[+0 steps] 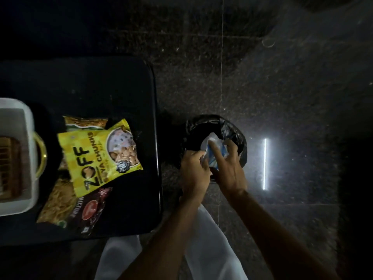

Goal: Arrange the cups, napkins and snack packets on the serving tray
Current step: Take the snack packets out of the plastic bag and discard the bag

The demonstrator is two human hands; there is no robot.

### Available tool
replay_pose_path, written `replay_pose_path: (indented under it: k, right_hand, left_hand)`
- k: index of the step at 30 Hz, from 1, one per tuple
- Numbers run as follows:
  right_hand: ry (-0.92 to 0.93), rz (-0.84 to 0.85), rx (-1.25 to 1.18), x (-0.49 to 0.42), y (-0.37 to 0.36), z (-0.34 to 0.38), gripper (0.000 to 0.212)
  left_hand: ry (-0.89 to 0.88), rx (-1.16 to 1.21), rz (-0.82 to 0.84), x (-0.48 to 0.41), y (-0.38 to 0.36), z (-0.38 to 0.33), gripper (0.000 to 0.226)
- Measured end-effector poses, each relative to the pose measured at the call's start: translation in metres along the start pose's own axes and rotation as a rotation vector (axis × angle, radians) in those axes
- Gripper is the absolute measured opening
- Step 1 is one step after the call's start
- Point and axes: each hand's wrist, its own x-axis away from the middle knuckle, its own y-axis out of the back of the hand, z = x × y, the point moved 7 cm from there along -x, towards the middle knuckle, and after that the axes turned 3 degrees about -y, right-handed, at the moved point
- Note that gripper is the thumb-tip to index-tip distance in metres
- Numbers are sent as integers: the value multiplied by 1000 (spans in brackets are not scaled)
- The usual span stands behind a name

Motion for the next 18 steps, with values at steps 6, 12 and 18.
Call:
replay_pose_path:
  k: [6,12,18]
  right_hand:
    - [-29,99,172,-23,-55,-27,102]
    - [-11,226,203,-18,-66,-26,82]
    - [-60,171,119,3,-39,-2,56]
  left_hand:
    - [29,-89,151,-27,-51,36,28]
    - [100,-36,343,-18,-61,51,29]
    - [133,34,325,7,-37,41,44]
